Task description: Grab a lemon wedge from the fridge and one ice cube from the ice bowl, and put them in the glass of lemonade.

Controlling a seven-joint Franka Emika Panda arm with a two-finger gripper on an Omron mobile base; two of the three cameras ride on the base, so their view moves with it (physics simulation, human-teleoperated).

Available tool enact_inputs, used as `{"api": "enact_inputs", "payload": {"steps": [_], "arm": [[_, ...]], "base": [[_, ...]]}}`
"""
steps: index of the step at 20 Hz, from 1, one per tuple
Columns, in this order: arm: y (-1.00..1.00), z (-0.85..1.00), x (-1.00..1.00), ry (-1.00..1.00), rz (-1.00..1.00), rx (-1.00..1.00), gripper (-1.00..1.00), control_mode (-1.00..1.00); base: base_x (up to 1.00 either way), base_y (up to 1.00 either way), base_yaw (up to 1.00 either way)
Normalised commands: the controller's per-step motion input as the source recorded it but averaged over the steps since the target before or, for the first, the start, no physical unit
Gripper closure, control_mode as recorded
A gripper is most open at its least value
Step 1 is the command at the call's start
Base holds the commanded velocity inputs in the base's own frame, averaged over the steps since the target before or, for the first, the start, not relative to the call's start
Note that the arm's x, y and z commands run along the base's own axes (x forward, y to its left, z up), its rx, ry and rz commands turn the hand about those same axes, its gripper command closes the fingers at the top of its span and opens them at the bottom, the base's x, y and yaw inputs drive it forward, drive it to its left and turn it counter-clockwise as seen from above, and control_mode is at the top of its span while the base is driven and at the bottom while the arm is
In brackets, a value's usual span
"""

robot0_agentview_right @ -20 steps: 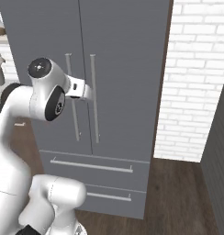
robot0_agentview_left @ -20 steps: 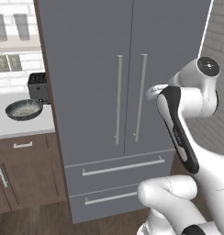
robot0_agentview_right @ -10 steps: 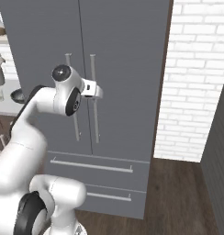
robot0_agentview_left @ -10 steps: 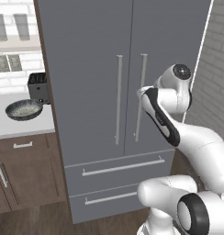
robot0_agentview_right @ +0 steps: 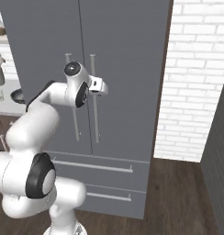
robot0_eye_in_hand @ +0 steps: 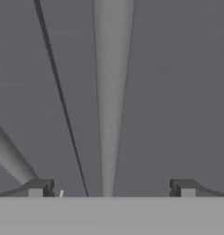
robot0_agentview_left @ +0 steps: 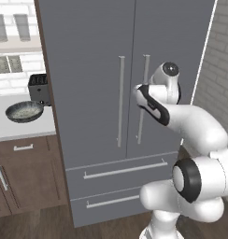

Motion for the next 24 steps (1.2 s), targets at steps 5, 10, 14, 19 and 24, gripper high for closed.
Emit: {"api": "enact_inputs", "payload": {"steps": [5, 10, 14, 19, 24], "arm": [[0.00, -0.41, 0.89, 0.00, -0.02, 0.00, -1.00, -1.00], [0.00, -0.44, 0.63, 0.00, 0.00, 0.00, -1.00, -1.00], [0.00, -0.39, 0.42, -0.04, 0.00, 0.02, -1.00, -1.00], [0.00, -0.02, 0.18, 0.00, 0.00, 0.00, 1.00, -1.00], [-0.14, 0.00, 0.19, 0.00, 0.00, 0.00, 1.00, -1.00]], "base": [[0.00, 0.00, 0.00], [0.00, 0.00, 0.00], [0.00, 0.00, 0.00], [0.00, 0.00, 0.00], [0.00, 0.00, 0.00]]}}
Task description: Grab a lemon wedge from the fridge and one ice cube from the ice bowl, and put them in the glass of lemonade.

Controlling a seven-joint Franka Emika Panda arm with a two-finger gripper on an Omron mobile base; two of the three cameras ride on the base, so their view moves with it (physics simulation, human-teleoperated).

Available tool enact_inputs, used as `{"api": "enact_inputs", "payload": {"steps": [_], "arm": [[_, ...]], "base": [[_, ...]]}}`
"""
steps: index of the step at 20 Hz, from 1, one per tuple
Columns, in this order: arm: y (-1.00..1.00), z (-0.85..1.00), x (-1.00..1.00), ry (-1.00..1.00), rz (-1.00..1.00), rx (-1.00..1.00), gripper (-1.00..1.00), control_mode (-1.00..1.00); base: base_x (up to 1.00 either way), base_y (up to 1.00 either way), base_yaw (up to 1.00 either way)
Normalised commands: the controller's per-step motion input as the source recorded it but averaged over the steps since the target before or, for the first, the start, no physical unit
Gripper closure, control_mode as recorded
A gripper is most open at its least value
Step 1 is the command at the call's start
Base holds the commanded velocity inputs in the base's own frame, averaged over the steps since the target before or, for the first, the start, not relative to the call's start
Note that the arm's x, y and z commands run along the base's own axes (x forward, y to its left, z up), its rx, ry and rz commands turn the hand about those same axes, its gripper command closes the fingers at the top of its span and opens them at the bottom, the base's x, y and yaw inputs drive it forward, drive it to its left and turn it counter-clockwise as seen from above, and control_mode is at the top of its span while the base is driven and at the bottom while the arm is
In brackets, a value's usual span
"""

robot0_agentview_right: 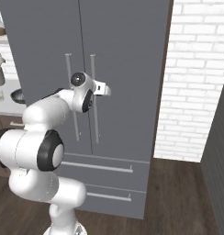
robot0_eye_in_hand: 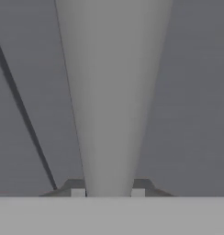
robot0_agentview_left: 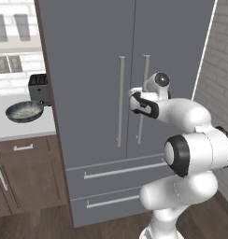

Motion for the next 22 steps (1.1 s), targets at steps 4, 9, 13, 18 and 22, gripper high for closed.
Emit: {"api": "enact_inputs", "payload": {"steps": [4, 9, 13, 18, 22], "arm": [[-0.81, 0.09, -0.25, -0.02, -0.06, 0.01, 1.00, -1.00], [-1.00, 0.09, -0.65, 0.00, -0.12, 0.04, 1.00, -1.00], [-1.00, 0.15, -0.75, 0.00, -0.12, 0.08, 1.00, -1.00], [-1.00, 0.25, -0.99, 0.00, -0.07, 0.10, 1.00, -1.00], [-1.00, 0.17, -0.97, 0.00, -0.10, 0.11, 1.00, -1.00]], "base": [[0.00, 0.00, 0.00], [0.00, 0.00, 0.00], [0.00, 0.00, 0.00], [0.00, 0.00, 0.00], [0.00, 0.00, 0.00]]}}
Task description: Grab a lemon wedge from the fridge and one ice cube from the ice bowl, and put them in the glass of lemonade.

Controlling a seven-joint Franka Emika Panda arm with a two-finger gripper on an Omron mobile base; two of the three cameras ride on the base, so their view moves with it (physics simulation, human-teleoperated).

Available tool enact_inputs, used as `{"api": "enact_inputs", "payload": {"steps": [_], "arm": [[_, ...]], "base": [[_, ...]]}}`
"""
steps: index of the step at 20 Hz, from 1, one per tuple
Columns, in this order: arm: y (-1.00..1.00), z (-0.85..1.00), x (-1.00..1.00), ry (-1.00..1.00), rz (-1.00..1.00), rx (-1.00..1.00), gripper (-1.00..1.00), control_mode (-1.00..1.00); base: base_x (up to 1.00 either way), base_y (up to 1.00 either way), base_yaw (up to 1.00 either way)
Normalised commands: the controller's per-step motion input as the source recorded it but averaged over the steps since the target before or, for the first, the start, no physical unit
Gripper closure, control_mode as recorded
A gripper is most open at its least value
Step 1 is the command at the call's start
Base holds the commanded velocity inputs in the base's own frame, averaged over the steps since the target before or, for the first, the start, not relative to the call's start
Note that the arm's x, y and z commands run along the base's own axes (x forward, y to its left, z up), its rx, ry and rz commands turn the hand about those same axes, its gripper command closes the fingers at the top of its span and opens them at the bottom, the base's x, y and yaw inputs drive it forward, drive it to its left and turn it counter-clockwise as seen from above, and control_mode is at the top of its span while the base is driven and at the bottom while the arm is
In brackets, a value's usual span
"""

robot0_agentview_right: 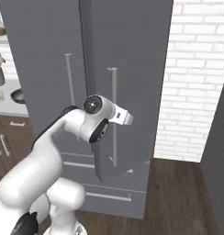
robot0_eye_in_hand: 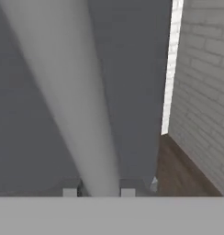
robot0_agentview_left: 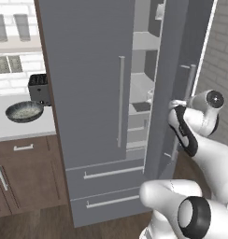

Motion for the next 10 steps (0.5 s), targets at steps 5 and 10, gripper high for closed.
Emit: {"api": "enact_inputs", "payload": {"steps": [5, 10], "arm": [[-0.79, 0.08, -0.68, 0.00, -0.19, 0.06, -1.00, -1.00], [-0.05, 0.88, -0.97, -0.07, -0.01, 0.03, -1.00, -1.00]], "base": [[0.00, 0.00, 0.00], [0.00, 0.00, 0.00]]}}
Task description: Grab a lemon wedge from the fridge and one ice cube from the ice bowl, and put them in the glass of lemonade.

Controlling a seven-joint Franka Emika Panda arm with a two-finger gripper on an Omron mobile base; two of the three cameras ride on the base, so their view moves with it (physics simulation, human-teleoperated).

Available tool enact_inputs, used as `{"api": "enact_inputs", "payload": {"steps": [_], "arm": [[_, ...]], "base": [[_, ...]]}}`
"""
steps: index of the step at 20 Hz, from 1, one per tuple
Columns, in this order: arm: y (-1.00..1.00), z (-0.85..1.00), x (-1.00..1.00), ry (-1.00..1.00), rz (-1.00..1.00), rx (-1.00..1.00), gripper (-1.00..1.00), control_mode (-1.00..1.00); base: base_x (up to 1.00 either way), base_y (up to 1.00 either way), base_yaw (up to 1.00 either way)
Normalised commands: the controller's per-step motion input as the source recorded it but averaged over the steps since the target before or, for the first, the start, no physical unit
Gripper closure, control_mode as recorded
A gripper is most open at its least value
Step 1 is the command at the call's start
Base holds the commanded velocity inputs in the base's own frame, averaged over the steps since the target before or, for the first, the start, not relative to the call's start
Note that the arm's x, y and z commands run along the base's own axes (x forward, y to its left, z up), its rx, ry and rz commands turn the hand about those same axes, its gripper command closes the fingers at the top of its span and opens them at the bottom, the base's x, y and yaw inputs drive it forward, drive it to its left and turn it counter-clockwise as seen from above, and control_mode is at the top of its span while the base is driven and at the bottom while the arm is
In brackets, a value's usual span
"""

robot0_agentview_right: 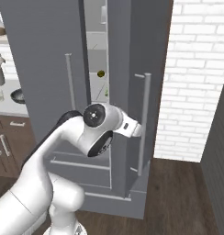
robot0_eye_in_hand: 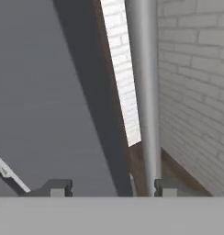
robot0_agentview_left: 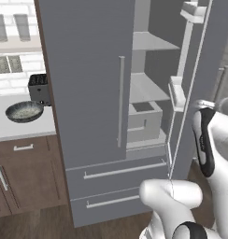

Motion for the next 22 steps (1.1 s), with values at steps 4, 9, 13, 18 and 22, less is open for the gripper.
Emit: {"api": "enact_inputs", "payload": {"steps": [4, 9, 13, 18, 22], "arm": [[0.44, 1.00, -0.95, -0.04, 0.04, -0.04, -1.00, -1.00], [0.99, 1.00, -0.40, 0.05, 0.01, -0.23, -1.00, -1.00], [1.00, 0.71, 0.67, 0.27, -0.06, -0.44, -1.00, -1.00], [0.41, 0.34, 1.00, 0.51, -0.17, -0.45, -1.00, -1.00], [-0.33, -0.11, 1.00, 0.23, -0.14, -0.17, -1.00, -1.00]], "base": [[0.00, 0.00, 0.00], [0.00, 0.00, 0.00], [0.00, 0.00, 0.00], [0.00, 0.00, 0.00], [0.00, 0.00, 0.00]]}}
